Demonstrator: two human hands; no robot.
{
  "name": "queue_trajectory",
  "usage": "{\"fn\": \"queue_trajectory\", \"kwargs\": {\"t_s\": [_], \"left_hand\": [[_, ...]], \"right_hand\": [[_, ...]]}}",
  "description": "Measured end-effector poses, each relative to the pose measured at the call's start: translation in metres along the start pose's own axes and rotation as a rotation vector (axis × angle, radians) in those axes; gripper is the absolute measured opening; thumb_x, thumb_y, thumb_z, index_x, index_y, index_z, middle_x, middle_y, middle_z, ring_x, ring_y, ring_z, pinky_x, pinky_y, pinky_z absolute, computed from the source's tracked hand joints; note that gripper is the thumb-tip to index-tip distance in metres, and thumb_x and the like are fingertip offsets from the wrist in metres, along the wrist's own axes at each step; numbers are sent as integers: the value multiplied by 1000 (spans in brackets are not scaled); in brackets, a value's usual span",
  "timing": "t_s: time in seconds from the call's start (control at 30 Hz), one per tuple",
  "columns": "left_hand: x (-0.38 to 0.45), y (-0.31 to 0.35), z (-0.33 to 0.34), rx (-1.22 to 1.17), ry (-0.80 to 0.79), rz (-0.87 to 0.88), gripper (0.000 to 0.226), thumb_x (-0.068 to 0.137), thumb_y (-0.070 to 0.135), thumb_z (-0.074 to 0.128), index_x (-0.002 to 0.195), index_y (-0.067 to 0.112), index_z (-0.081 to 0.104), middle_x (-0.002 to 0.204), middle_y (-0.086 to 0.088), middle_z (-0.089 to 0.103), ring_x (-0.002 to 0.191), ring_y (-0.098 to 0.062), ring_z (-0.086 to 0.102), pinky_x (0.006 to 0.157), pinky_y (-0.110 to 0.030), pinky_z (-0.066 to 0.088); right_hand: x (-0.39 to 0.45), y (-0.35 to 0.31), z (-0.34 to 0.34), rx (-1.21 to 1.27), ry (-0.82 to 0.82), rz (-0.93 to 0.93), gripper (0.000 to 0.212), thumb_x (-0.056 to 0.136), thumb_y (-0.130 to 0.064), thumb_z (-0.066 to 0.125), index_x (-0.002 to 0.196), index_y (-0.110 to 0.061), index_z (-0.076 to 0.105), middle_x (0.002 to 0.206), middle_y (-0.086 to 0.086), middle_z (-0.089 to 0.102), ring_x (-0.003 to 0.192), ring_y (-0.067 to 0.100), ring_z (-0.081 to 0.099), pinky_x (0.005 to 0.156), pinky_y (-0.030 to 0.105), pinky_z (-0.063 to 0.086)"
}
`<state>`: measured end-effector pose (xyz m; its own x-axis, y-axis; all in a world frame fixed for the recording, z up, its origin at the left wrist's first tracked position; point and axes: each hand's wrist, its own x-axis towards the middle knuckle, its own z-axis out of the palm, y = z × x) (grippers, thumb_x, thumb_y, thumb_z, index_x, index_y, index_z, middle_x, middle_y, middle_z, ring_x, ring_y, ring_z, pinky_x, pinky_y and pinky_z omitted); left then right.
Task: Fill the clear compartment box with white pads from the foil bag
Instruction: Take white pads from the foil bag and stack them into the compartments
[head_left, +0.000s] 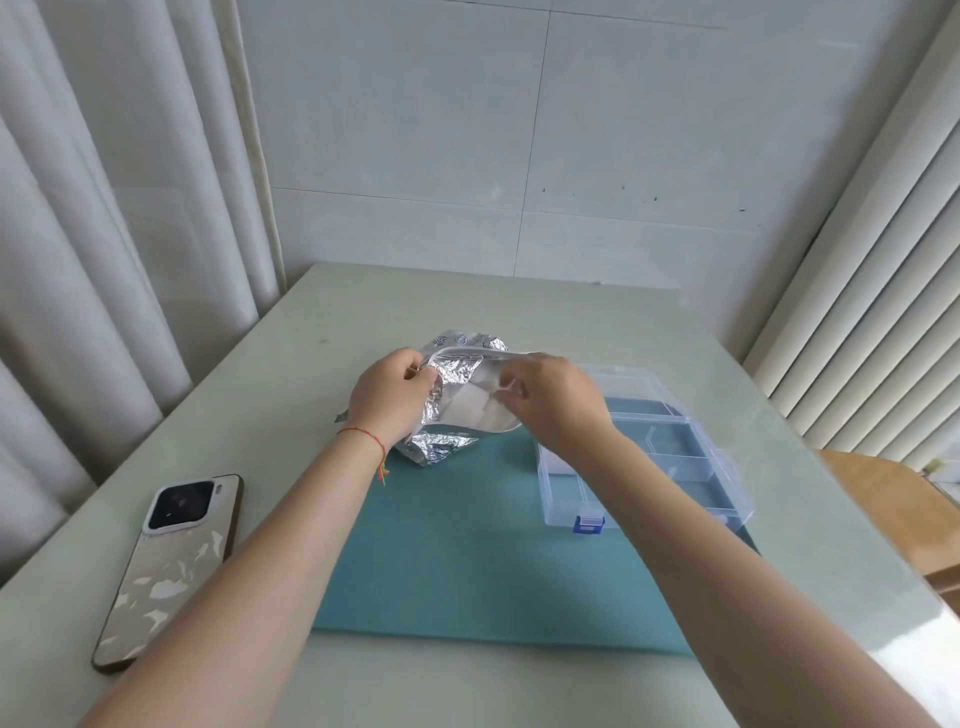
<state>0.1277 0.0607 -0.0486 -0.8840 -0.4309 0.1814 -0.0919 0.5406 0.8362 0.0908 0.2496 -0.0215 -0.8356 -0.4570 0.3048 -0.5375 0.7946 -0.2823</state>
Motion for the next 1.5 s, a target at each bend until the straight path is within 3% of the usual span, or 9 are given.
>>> {"fn": "queue_trajectory", "kwargs": {"t_s": [0.1,0.23,0.73,0.9,1.03,1.17,1.27,1.37,1.5], "left_hand": [[0,2,5,8,5,21,20,93,22,53,73,22,49,60,4,49,64,-23,46,61,-31,34],[0,1,5,-16,9,28,16,93,22,52,78,18,51,63,3,49,66,-22,46,60,-31,33],[1,-5,3,-81,1,-51,12,92,25,54,85,17,60,63,3,52,63,-20,47,63,-30,35],[-1,0,0,-55,22,-14,14,93,26,53,83,16,56,61,4,49,59,-20,46,57,-30,35],[-2,0,2,-19,44,9,18,92,24,54,83,9,58,63,2,51,61,-19,42,57,-28,35],[-5,1,2,-29,72,73,4,91,19,55,90,16,58,67,1,59,63,-20,49,55,-21,36],[-10,2,2,-41,81,168,25,90,10,50,107,28,51,67,-9,60,53,-20,45,53,-29,38],[-13,2,2,10,77,236,38,87,0,43,104,33,54,69,-17,54,52,-24,41,55,-38,41],[-17,7,7,49,96,316,42,85,-8,40,104,24,60,61,9,40,52,-9,39,56,-35,30]], "right_hand": [[3,-7,9,-204,-160,-221,40,93,-27,59,131,-35,51,118,-3,62,103,23,61,71,27,39],[9,-9,21,-397,-235,-336,63,88,-26,62,138,-48,32,105,-4,64,93,22,64,62,28,41],[17,-17,34,-335,-122,-330,23,97,-23,45,102,-16,66,103,2,61,94,27,61,63,29,33],[18,-10,27,-44,-51,-207,20,95,-22,51,93,-9,65,106,7,54,82,32,58,62,33,43],[17,-6,10,312,-37,-18,15,91,-15,58,82,-4,63,78,1,56,64,22,51,60,29,42],[12,-2,-3,613,-31,141,14,89,-8,56,101,-15,57,67,2,55,47,17,45,47,22,38],[9,3,-5,545,23,143,32,86,-3,49,107,-26,53,65,5,50,50,17,37,48,24,34],[10,5,-5,359,-16,183,27,84,-4,46,89,-12,70,57,-2,49,46,12,35,42,19,29],[13,0,-1,381,-54,327,23,82,-9,52,84,6,70,43,-10,47,39,8,37,42,19,29]]}}
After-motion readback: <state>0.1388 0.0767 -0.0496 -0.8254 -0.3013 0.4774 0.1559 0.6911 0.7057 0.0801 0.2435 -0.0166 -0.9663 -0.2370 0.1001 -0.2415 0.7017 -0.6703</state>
